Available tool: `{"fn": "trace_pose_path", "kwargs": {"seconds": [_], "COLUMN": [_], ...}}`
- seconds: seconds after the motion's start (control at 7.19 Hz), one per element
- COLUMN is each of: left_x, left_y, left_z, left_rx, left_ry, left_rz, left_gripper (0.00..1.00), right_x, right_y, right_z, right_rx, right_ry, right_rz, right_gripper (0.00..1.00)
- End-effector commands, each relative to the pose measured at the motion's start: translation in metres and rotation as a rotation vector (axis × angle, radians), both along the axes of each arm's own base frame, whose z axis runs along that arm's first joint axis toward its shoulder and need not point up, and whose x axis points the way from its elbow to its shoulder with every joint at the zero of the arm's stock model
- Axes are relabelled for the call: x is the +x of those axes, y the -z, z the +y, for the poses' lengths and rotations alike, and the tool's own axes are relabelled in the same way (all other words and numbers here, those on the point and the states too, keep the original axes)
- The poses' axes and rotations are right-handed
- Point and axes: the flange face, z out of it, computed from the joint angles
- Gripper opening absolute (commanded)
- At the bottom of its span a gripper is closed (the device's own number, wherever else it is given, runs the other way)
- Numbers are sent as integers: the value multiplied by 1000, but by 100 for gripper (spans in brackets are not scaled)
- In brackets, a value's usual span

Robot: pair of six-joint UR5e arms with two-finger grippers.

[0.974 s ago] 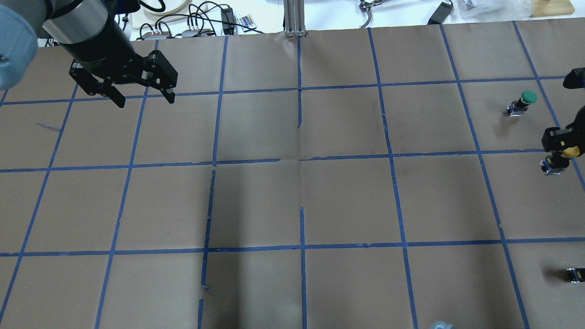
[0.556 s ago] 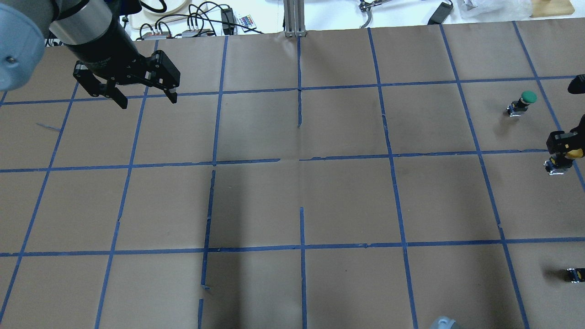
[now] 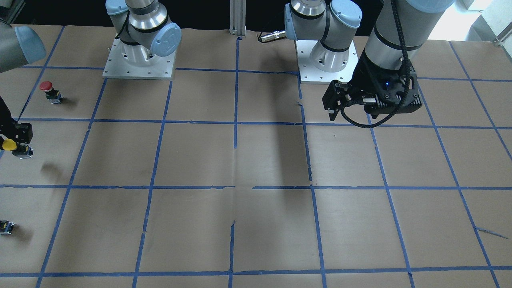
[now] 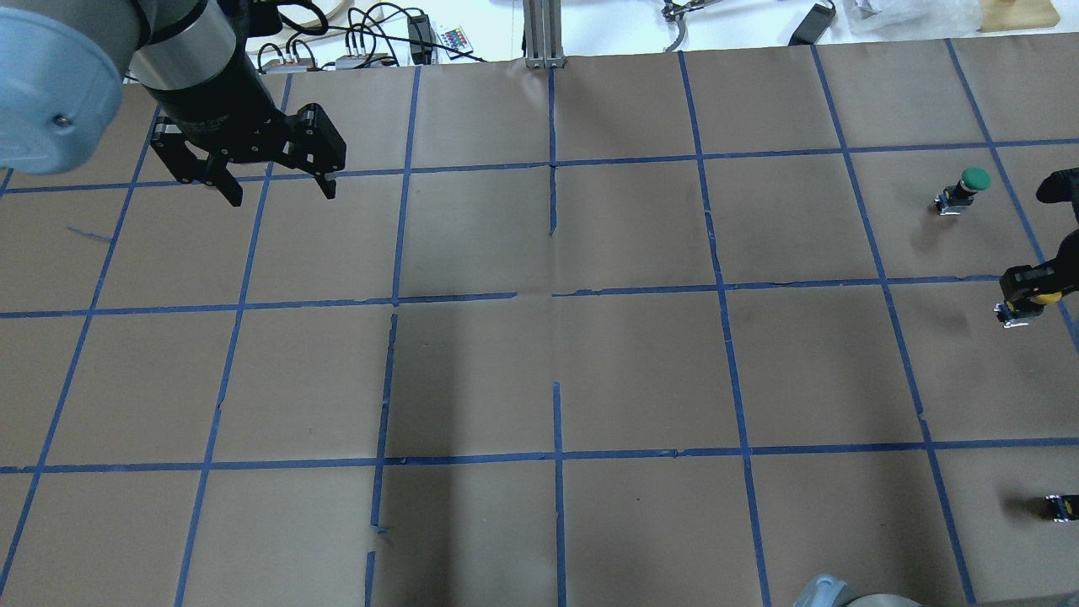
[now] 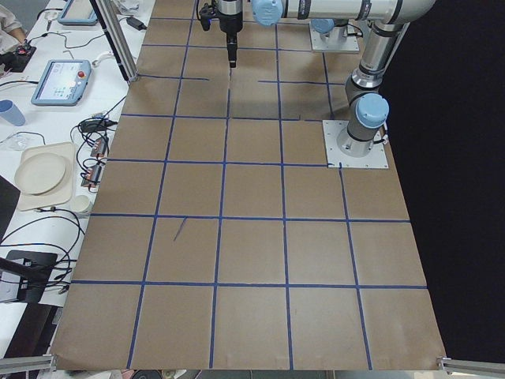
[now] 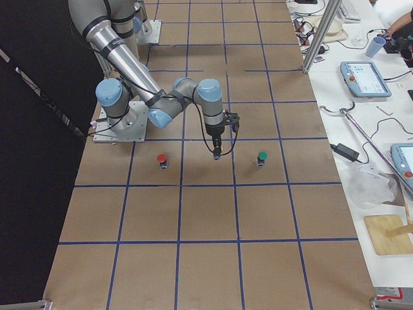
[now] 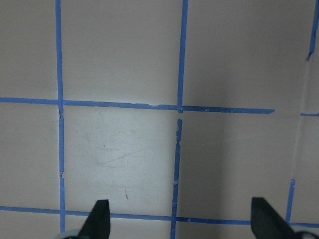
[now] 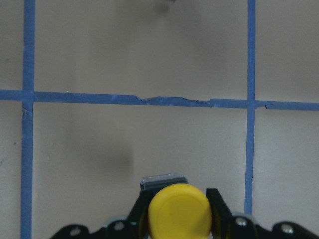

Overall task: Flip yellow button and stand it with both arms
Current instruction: 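Carry the button cap-up with the right gripper while the left arm retracts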

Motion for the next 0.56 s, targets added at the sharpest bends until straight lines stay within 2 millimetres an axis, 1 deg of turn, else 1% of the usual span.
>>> {"fn": "trace_pose_path", "kwargs": {"seconds": [0.0, 0.14, 0.42], "left_x": [0, 0, 0], "left_y": [2, 2, 3], "left_z": [-1, -1, -2], "left_rx": [4, 4, 4], "left_ry": [2, -1, -4], "left_rz": [0, -2, 0], "left_gripper": [99, 99, 99], "right_x": [-7, -13, -6], "right_y": [25, 34, 40], "right_z": [-8, -10, -1], "right_rx": [-9, -14, -5], "right_ry": [0, 6, 8], "right_rz": [5, 7, -15], "right_gripper": [6, 6, 6]}}
